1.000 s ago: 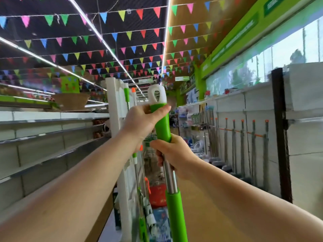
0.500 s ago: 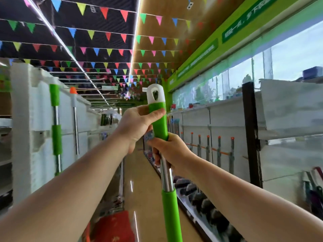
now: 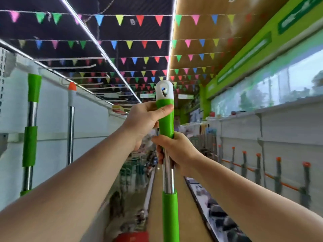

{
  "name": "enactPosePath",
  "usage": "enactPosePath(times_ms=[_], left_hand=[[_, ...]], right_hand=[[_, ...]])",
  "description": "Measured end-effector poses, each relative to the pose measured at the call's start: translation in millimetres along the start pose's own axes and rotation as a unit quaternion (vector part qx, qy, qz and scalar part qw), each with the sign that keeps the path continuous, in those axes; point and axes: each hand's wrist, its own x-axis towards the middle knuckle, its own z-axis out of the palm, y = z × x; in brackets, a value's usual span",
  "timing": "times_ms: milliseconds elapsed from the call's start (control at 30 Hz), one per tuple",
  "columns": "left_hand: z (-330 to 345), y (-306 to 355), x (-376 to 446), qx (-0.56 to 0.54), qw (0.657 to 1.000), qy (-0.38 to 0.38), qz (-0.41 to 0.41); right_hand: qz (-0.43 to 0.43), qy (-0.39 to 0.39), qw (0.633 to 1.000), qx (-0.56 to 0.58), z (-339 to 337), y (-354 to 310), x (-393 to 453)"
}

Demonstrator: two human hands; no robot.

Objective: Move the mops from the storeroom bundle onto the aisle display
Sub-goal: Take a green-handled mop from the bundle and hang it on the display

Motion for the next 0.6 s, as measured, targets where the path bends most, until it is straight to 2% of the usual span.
enactPosePath(times_ms=[167, 333, 600], left_hand=[[-1.5, -40.7, 57.9, 0.061, 0.997, 0.046, 0.007], [-7.4, -87.6, 111.6, 0.073, 0.994, 0.068, 0.032], [-16.0, -146.5, 204.5, 0.123, 0.985, 0.119, 0.037]], right_hand=[[-0.006, -0.055, 0.997, 0.047, -13.4, 30.2, 71.1], [-0.033, -0.095, 0.992, 0.077, -18.5, 62.3, 140.5], [-0.019, -0.145, 0.982, 0.119, -27.8, 98.4, 253.6]])
